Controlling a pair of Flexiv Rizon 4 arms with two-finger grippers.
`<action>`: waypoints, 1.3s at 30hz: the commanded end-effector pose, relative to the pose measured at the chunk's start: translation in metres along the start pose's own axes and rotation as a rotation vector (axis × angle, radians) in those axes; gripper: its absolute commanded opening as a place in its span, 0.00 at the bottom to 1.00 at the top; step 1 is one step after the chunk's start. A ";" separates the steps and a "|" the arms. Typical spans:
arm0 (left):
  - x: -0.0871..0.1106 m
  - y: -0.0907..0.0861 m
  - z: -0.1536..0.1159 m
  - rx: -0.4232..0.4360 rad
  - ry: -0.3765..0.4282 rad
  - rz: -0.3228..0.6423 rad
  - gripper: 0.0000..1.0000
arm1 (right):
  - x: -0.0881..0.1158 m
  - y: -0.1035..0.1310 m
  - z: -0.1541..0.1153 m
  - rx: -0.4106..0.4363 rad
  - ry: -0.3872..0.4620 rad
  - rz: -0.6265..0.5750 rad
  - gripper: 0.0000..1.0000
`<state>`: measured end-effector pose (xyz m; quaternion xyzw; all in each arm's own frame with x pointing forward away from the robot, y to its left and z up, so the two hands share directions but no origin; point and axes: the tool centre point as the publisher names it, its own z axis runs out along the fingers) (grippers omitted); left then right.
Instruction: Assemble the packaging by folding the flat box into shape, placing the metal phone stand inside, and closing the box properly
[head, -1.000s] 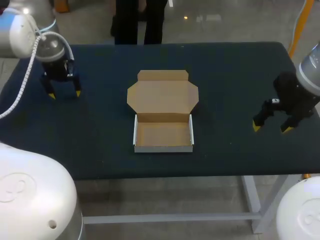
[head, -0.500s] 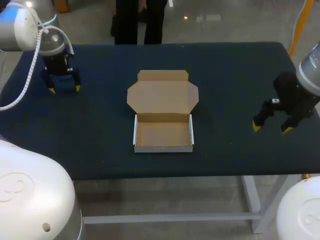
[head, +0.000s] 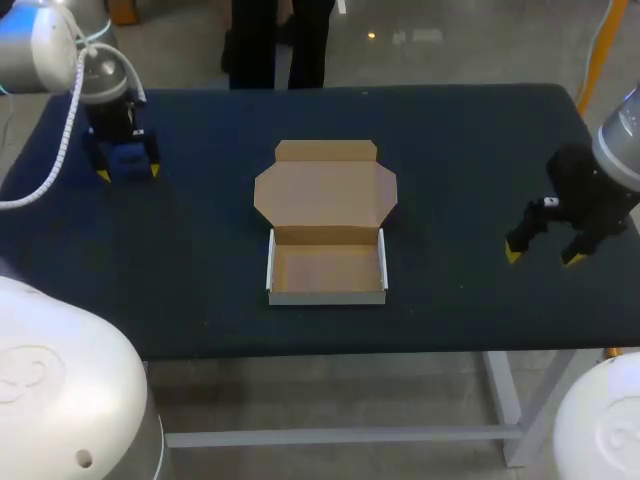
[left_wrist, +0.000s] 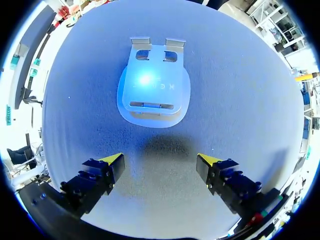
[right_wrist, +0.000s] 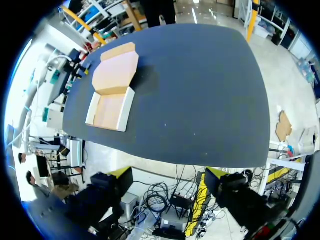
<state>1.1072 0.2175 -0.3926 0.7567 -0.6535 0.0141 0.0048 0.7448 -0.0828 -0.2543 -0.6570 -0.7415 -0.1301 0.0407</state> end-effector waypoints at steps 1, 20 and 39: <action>0.001 -0.008 0.000 -0.024 -0.006 -0.001 1.00 | 0.000 0.000 -0.002 0.005 -0.001 0.000 1.00; -0.002 -0.028 0.004 -0.022 -0.016 -0.008 1.00 | 0.000 0.000 -0.002 0.005 -0.001 0.000 1.00; -0.003 -0.052 0.006 -0.021 -0.023 -0.011 0.97 | 0.000 0.000 -0.002 0.005 -0.001 0.000 1.00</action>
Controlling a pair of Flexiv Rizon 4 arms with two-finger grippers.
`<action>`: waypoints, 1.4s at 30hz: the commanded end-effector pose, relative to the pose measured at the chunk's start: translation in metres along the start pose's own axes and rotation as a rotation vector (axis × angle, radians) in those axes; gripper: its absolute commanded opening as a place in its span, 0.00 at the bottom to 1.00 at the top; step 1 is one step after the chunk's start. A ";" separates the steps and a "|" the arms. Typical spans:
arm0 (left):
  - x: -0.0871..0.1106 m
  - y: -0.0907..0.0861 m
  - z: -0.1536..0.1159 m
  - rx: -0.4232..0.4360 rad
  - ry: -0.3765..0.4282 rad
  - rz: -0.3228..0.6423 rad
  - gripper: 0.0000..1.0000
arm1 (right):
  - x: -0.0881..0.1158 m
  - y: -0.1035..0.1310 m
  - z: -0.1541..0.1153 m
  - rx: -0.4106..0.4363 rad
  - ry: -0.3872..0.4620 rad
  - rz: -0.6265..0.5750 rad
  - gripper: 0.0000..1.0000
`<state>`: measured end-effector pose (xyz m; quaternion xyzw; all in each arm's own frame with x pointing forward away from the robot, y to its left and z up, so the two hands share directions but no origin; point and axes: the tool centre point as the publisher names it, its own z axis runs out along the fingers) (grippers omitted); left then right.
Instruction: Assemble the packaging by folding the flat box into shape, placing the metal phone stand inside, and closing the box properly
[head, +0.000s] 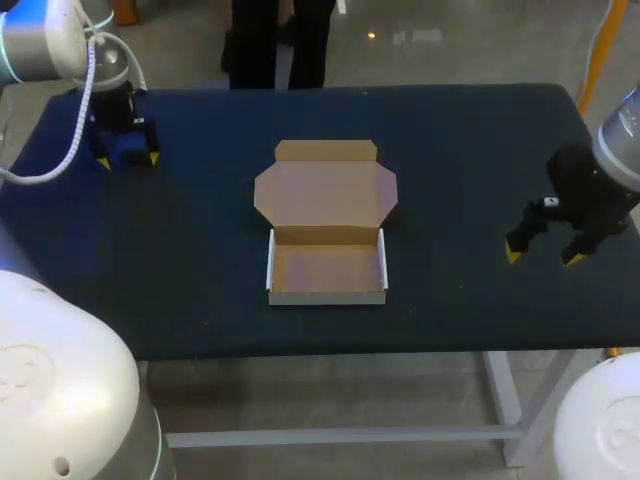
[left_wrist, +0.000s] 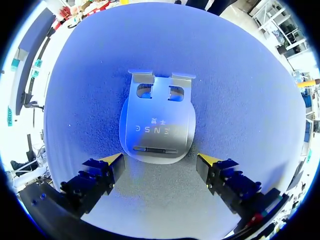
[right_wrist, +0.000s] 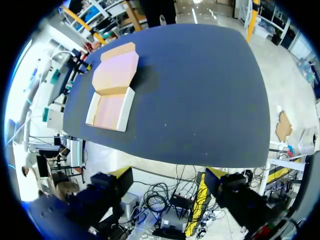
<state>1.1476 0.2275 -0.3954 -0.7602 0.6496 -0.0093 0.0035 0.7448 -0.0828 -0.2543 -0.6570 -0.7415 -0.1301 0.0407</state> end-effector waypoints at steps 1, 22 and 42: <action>0.002 -0.011 0.003 -0.027 -0.006 0.000 0.93 | 0.000 0.000 -0.002 0.005 -0.001 0.000 1.00; -0.001 -0.029 0.003 -0.014 -0.014 -0.011 0.82 | 0.000 0.000 -0.002 0.005 -0.001 0.000 1.00; -0.002 -0.043 0.007 -0.014 -0.028 -0.025 0.46 | 0.000 0.000 -0.002 0.005 -0.001 0.000 1.00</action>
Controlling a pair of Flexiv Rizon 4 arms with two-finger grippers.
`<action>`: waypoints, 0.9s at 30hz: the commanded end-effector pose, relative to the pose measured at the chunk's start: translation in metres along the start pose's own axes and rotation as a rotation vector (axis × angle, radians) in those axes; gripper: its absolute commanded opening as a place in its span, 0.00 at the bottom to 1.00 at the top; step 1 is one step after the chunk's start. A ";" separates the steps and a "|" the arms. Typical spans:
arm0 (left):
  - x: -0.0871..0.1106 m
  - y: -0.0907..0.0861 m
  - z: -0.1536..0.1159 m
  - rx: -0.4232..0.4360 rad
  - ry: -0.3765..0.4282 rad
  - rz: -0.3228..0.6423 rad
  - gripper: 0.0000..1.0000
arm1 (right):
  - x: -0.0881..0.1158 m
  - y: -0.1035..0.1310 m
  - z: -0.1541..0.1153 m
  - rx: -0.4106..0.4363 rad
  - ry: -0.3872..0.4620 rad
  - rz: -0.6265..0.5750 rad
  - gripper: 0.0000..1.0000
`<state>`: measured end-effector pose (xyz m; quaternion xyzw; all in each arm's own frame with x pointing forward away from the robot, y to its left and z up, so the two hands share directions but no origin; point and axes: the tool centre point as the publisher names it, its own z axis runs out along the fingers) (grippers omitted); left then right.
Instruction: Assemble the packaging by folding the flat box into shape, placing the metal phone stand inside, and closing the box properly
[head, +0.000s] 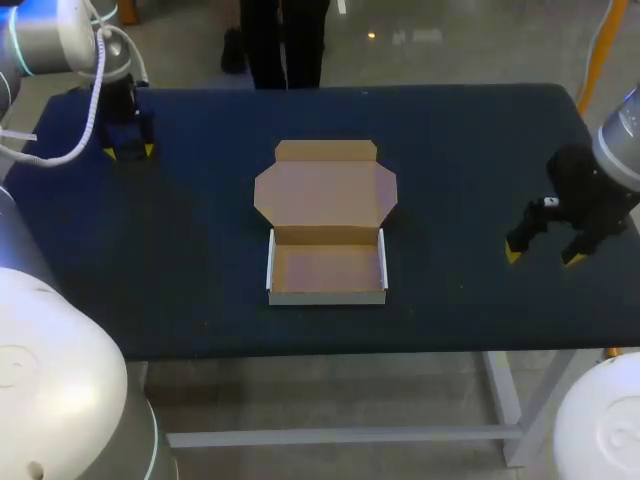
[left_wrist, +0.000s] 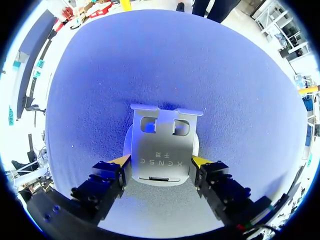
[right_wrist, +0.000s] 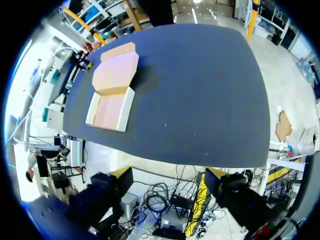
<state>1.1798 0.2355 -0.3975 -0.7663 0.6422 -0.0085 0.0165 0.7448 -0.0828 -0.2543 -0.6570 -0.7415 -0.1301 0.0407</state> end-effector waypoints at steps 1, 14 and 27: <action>0.001 -0.010 0.004 -0.033 -0.009 -0.006 0.33 | 0.000 0.000 -0.002 0.005 -0.001 0.000 1.00; -0.003 0.000 -0.008 0.010 0.017 0.009 0.00 | 0.000 0.000 -0.002 0.005 -0.001 0.000 1.00; -0.004 0.024 -0.027 0.062 0.012 0.046 0.00 | 0.000 0.000 -0.002 0.005 -0.001 0.000 1.00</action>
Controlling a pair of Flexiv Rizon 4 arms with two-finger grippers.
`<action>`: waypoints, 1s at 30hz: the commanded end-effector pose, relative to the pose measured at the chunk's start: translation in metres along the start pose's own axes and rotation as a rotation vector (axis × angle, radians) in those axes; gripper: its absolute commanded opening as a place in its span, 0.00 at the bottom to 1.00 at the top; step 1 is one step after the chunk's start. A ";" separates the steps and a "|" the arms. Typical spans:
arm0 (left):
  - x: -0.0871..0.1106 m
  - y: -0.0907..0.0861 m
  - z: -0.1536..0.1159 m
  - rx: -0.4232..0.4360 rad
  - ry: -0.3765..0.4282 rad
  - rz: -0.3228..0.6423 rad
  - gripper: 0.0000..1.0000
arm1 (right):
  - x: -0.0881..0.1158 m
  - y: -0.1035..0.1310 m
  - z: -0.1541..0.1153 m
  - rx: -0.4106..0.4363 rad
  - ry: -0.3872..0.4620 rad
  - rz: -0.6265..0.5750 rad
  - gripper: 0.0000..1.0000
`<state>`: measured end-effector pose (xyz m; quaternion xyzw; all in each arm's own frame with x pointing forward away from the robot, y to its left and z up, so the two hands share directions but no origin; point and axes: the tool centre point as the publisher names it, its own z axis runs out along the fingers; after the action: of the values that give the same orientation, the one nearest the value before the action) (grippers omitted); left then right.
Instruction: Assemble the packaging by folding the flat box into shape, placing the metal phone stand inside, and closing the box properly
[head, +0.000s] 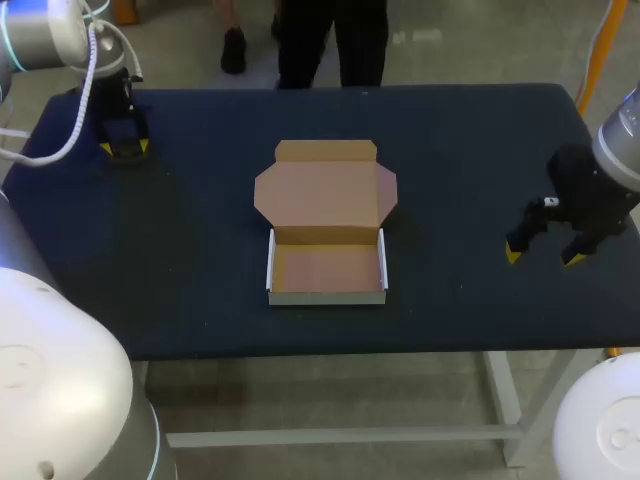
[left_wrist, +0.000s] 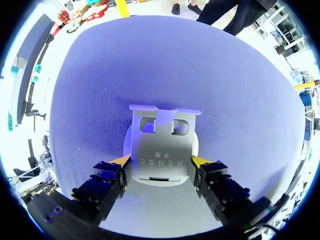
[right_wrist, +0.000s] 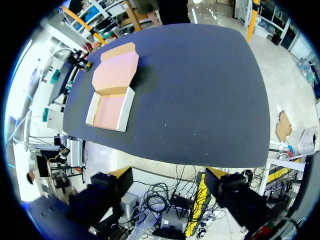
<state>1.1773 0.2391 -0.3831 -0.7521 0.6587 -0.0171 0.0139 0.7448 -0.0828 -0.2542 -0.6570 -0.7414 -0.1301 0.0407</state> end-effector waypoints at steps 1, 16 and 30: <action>0.002 0.026 -0.014 0.057 -0.006 0.007 0.00 | 0.000 0.000 -0.002 0.005 -0.001 0.000 1.00; 0.010 0.077 -0.039 0.079 -0.007 0.040 0.00 | 0.009 0.012 -0.001 -0.102 0.038 -0.224 1.00; 0.026 0.128 -0.061 0.080 0.016 0.074 0.00 | 0.024 0.017 -0.001 -0.300 0.136 -0.614 1.00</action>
<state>1.0719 0.1995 -0.3361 -0.7265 0.6871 -0.0067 -0.0120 0.7666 -0.0543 -0.2424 -0.4124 -0.8757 -0.2493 -0.0304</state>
